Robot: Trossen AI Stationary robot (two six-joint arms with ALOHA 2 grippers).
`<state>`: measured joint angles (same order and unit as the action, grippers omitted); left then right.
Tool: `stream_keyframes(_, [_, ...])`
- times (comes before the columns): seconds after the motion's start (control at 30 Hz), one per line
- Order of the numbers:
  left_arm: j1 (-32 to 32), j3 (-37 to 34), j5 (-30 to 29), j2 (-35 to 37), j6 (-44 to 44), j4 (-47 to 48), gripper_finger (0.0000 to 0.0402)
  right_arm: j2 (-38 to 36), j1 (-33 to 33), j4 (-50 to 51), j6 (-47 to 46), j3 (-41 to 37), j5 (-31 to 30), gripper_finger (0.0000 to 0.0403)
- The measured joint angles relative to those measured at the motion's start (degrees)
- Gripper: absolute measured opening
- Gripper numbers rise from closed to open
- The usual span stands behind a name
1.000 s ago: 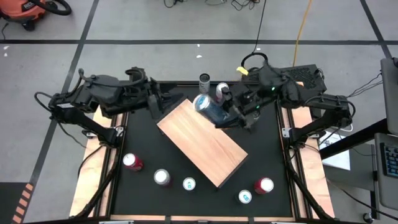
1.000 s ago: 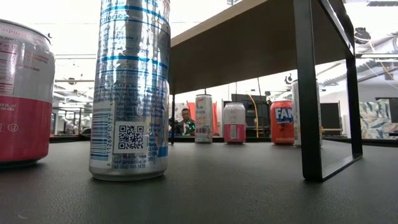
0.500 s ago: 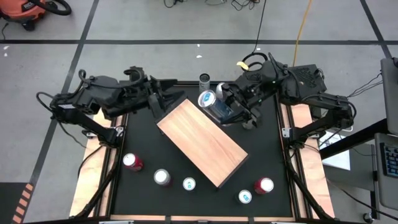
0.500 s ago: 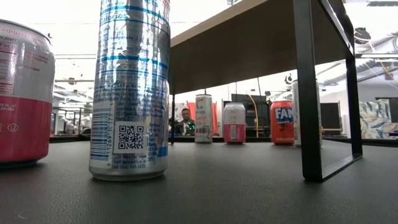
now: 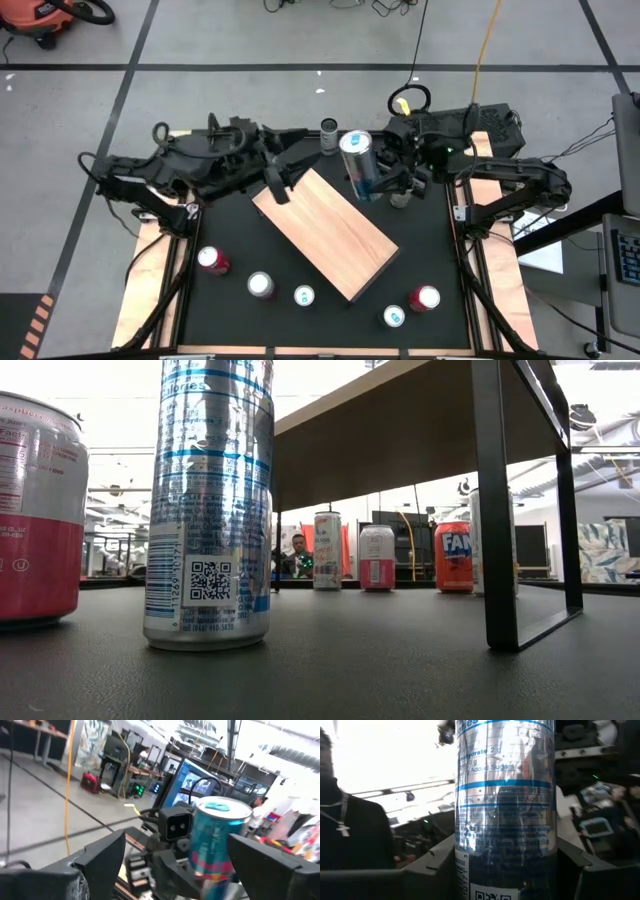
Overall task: Place canned beverage on shelf
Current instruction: Put the bottom left blue soda can on the shelf
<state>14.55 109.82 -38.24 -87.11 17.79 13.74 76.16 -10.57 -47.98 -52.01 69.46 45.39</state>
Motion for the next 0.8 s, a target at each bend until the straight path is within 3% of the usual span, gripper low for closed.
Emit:
stream_keyframes(0.3, [-0.4,0.0,-2.1,-5.4,-2.1,-8.2,0.0349,0.0,0.0,-1.7,2.1,-1.6,1.4,0.0201])
stream_keyframes(0.8, [2.9,0.0,-0.5,-6.9,-1.8,-9.7,0.0349,0.1,-0.4,-1.8,3.1,-1.6,2.9,0.0201])
